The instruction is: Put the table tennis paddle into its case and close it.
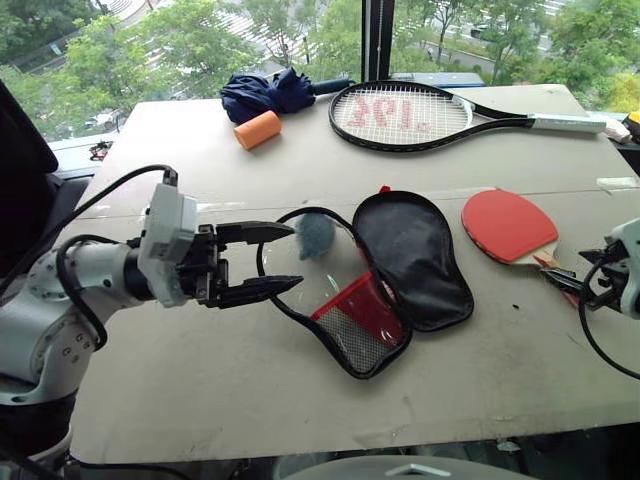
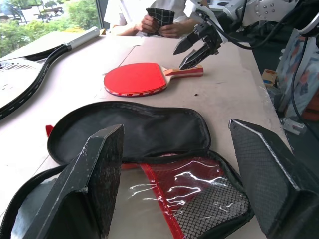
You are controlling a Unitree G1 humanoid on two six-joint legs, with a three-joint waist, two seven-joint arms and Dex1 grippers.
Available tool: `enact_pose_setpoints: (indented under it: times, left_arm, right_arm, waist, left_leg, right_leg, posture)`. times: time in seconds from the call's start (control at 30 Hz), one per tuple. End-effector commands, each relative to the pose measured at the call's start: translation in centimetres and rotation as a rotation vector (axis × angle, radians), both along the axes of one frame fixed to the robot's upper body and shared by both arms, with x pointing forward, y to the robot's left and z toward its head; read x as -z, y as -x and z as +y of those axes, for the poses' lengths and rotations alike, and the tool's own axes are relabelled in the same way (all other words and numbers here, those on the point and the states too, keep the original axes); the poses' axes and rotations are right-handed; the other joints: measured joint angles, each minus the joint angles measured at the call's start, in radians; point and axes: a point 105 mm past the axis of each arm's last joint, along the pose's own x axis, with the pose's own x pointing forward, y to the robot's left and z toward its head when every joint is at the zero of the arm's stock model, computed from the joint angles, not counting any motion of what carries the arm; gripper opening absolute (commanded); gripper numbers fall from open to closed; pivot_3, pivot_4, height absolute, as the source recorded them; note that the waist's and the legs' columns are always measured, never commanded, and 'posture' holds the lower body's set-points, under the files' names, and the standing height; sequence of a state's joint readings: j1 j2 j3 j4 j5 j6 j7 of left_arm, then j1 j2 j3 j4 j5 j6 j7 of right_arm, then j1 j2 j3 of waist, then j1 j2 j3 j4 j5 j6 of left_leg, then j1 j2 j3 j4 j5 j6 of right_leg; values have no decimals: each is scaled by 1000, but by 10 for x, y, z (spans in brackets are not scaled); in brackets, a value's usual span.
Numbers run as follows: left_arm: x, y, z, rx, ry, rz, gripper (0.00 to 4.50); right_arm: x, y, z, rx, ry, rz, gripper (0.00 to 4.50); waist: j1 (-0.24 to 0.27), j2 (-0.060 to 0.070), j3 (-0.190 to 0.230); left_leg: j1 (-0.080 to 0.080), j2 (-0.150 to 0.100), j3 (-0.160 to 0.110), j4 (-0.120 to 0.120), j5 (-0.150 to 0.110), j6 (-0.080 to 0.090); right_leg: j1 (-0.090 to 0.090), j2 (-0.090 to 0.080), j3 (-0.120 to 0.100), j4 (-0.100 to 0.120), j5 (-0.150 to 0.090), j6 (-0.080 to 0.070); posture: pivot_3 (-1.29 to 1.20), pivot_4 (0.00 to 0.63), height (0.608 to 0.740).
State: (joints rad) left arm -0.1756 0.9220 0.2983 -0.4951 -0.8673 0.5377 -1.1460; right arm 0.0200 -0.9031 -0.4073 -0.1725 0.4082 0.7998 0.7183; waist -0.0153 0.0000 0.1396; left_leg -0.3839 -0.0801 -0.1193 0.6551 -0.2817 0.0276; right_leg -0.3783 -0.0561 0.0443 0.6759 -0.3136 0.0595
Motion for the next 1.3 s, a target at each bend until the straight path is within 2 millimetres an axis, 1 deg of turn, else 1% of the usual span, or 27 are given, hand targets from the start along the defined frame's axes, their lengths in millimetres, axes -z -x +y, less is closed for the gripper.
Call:
enact_pose_setpoints:
  times: [0.03,0.13,0.17,0.23,0.27,0.4,0.5,0.6,0.7,0.77,0.83,0.87,0.93,1.0,1.07,1.13,1.2,1.27,1.3]
  left_arm:
    - [-8,2,-4,23,-24,-32,3406]
    - [-10,2,-5,25,-28,-35,3406]
    - [-11,2,-6,25,-31,-36,3406]
    - [-13,3,-7,24,-34,-38,3406]
    - [-13,3,-7,21,-36,-38,3406]
    - [-12,1,-6,6,-42,-30,3406]
    - [-12,0,-7,4,-46,-30,3406]
    - [-13,-2,-7,1,-49,-30,3406]
    - [-14,-4,-4,-10,-59,-32,3406]
    - [-14,-6,-2,-23,-65,-33,3406]
    - [-14,-8,1,-30,-69,-33,3406]
    - [-14,-9,2,-32,-71,-33,3406]
    - [-14,-11,5,-39,-75,-34,3406]
    - [-13,-13,6,-43,-79,-35,3406]
    - [-13,-13,4,-42,-84,-37,3406]
    - [-13,-13,-2,-39,-85,-41,3406]
    - [-15,-13,-8,-38,-86,-44,3406]
    - [-16,-14,-12,-39,-87,-46,3406]
    - [-17,-14,-14,-40,-87,-47,3406]
  right_arm:
    - [3,-4,-2,7,-18,22,3995]
    - [12,-5,-2,9,-19,73,3995]
    - [13,-7,-2,21,-14,70,3754]
    - [12,-9,-1,20,-21,61,3170]
    - [9,-11,1,15,-19,49,2593]
    - [1,-10,8,-9,-26,35,856]
    - [-8,-10,14,-22,-26,7,854]
    - [-24,-10,34,-56,-59,-28,854]
    - [-38,-8,69,-98,-120,-55,854]
    - [-44,-7,95,-119,-148,-69,854]
    - [-47,-7,119,-119,-213,-81,854]
    - [-46,-6,131,-123,-239,-73,854]
    - [-38,2,157,-147,-251,-44,854]
    - [-30,9,171,-159,-226,-26,854]
    - [-22,14,181,-151,-217,-18,854]
    - [-17,16,185,-123,-217,-16,854]
    - [-12,16,183,-68,-206,-16,854]
    - [-10,17,183,-69,-173,-13,854]
    - [-8,18,184,-61,-182,-8,854]
  waist:
    - [-2,0,0]
    - [-1,0,0]
    - [1,0,0]
    - [1,0,0]
    - [2,0,0]
    - [3,0,0]
    - [3,0,1]
    - [3,0,1]
    - [-2,0,1]
    - [0,1,2]
    - [-2,-1,3]
    - [-1,-1,3]
    - [2,-2,3]
    - [7,-1,3]
    - [8,-1,3]
    - [3,-1,3]
    - [-1,-1,3]
    - [-2,-1,3]
    - [-2,-1,3]
  left_leg:
    - [0,0,0,0,0,0]
    - [1,1,2,0,0,0]
    - [0,1,2,0,0,0]
    - [0,1,2,1,0,0]
    - [0,1,2,1,0,0]
    - [0,1,1,1,0,0]
    - [0,1,1,2,0,0]
    - [0,1,1,2,0,0]
    - [0,2,1,2,0,0]
    - [0,3,1,2,0,0]
    - [0,3,1,2,0,0]
    - [0,4,1,2,0,0]
    - [-1,3,1,1,0,-1]
    - [-3,3,-1,1,1,-1]
    - [-8,2,-2,3,1,-1]
    - [-15,1,-2,8,1,-1]
    - [-16,1,-1,10,1,-1]
    - [-16,1,-1,13,1,-1]
    - [-16,1,-1,13,1,-1]
  right_leg:
    - [0,0,0,0,0,0]
    - [0,1,1,1,0,0]
    - [0,1,1,1,0,0]
    - [0,1,1,1,0,0]
    - [0,1,1,1,0,0]
    - [0,1,1,1,0,0]
    - [0,1,1,1,0,0]
    - [-1,1,1,1,0,0]
    - [-1,1,1,1,0,0]
    - [-1,2,1,1,0,0]
    - [-1,2,1,1,0,0]
    - [-1,3,1,1,0,0]
    - [-2,2,1,1,0,0]
    - [-4,2,-1,1,0,0]
    - [-9,1,-2,2,0,0]
    - [-14,1,-2,3,0,0]
    - [-15,1,-1,5,0,0]
    - [-15,2,-1,7,0,0]
    - [-15,2,-1,8,0,0]
  posture:
    - [0,150,740]
    - [0,150,740]
    - [0,150,740]
    - [0,150,740]
    - [0,150,740]
    - [0,150,740]
    - [0,150,740]
    - [0,150,740]
    - [0,150,740]
    - [0,150,740]
    - [0,150,740]
    - [0,150,740]
    - [0,150,740]
    - [0,150,740]
    - [0,150,740]
    - [0,150,740]
    - [0,150,740]
    - [0,150,740]
    - [0,150,740]
